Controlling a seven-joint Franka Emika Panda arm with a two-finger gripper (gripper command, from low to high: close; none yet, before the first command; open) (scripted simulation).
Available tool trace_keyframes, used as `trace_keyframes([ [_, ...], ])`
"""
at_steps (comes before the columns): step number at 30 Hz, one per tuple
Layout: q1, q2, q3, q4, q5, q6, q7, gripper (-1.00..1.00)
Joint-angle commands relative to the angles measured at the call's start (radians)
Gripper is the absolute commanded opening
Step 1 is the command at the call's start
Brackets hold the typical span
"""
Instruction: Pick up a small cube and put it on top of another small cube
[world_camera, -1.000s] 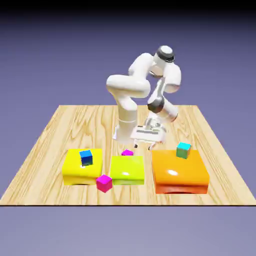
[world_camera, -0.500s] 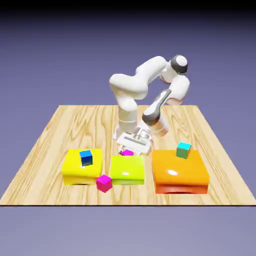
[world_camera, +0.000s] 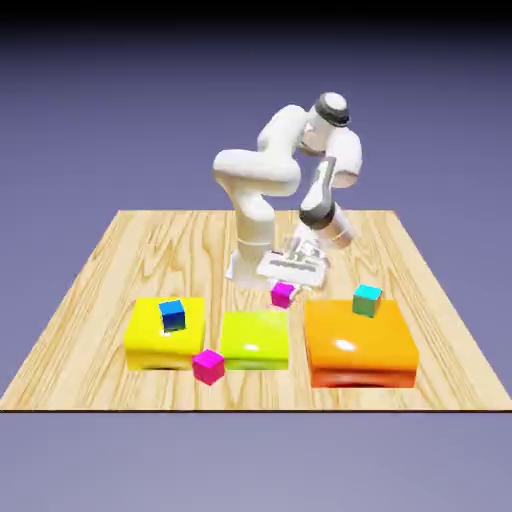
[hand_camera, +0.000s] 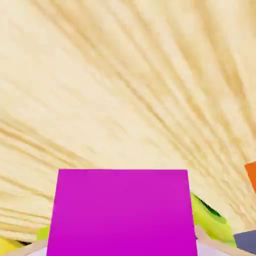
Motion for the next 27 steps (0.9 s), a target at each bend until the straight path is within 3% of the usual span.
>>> trace_keyframes([
  [1,0.012,0.029,-0.036,0.014,0.025,-0.029,-0.03,-1.0],
  [27,0.316,0.781,-0.979,0.364,0.655,-0.763,-0.792,-1.0],
])
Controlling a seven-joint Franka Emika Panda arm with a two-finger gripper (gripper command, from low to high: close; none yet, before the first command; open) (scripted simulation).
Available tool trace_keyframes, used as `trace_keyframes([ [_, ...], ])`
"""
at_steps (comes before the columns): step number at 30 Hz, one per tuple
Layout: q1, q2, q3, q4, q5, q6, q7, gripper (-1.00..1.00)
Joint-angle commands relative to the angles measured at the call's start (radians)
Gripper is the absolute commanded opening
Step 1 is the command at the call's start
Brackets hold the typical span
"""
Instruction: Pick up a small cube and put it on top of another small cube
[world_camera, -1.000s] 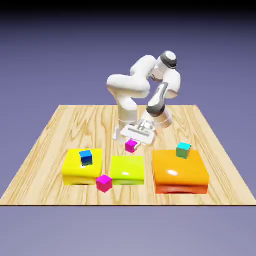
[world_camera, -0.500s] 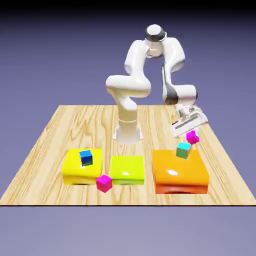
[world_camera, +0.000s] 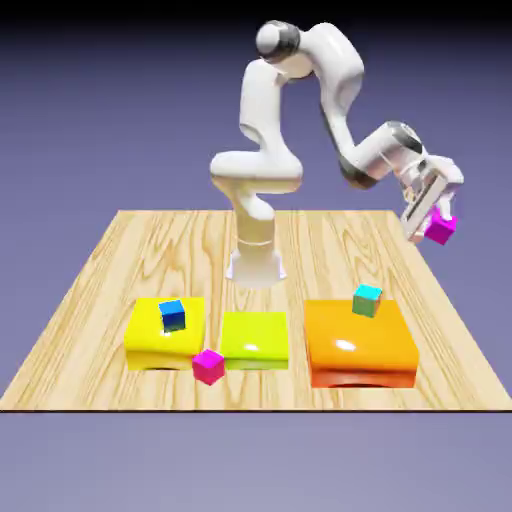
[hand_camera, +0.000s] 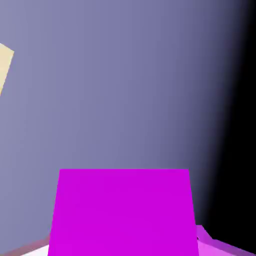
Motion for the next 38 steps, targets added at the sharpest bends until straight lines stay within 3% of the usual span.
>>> trace_keyframes([
  [1,0.012,0.029,-0.036,0.014,0.023,-0.029,-0.028,-1.0],
  [29,0.339,0.839,-1.051,0.391,0.702,-0.819,-0.849,-1.0],
  [31,0.346,0.855,-1.071,0.399,0.716,-0.835,-0.866,-1.0],
  [34,0.302,0.912,-1.106,0.335,0.655,-0.71,-0.818,-1.0],
  [35,0.302,0.912,-1.106,0.335,0.655,-0.709,-0.818,1.0],
  [38,0.333,0.873,-1.082,0.379,0.697,-0.796,-0.851,1.0],
])
